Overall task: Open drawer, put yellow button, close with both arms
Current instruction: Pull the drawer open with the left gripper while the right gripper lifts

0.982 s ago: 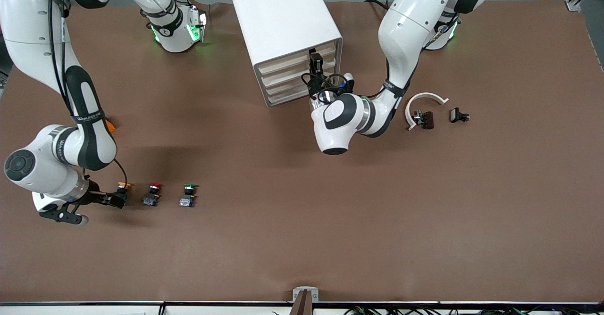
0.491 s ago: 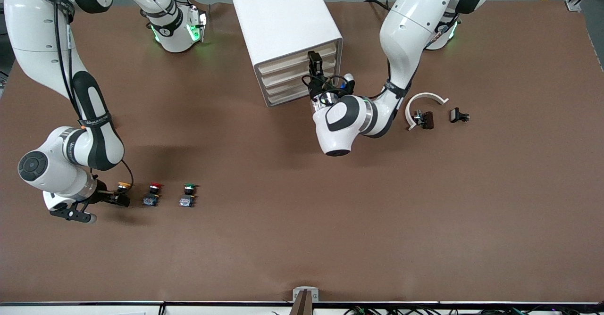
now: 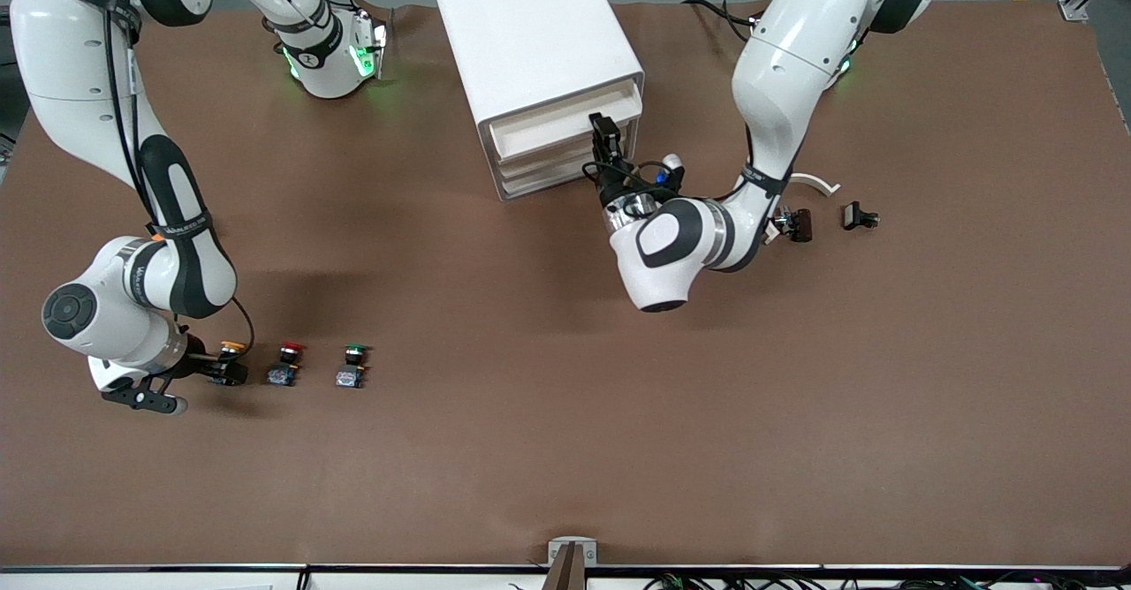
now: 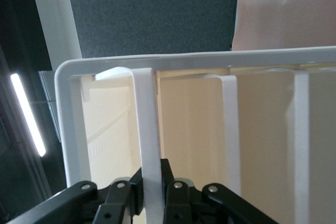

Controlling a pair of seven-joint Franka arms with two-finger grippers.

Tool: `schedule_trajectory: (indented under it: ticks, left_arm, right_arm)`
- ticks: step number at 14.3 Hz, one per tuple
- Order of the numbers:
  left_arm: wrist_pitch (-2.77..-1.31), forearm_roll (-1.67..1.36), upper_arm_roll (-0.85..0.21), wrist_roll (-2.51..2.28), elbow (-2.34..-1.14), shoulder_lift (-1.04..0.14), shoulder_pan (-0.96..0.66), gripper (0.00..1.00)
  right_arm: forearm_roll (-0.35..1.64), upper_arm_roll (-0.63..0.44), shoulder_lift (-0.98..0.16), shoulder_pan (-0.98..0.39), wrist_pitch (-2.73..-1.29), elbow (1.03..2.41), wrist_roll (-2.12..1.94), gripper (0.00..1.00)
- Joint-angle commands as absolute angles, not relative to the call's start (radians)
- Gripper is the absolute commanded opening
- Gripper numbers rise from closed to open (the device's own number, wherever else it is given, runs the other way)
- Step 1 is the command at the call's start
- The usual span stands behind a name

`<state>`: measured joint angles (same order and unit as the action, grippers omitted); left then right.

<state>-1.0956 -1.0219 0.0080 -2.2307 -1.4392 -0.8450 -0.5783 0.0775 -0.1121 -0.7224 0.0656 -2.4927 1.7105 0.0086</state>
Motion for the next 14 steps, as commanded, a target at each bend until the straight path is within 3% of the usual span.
schedule_trajectory:
  ticks: [1, 7, 14]
  left_arm:
    - [-1.123, -1.046, 0.031, -2.203, -1.405, -0.882, -0.543, 0.10]
    - [-1.141, -1.048, 0.031, -2.206, -1.370, -0.882, -0.454, 0.14]
    - [-1.144, -1.083, 0.031, -2.207, -1.362, -0.879, -0.410, 0.15]
  right_arm:
    - [0.083, -0.114, -0.721, 0.060, -2.494, 1.718, 0.014, 0.00]
    - [0.083, -0.114, -0.693, 0.057, -2.441, 1.698, 0.021, 0.00]
    - [0.087, -0.112, -0.442, -0.061, -2.030, 1.667, 0.291, 0.00]
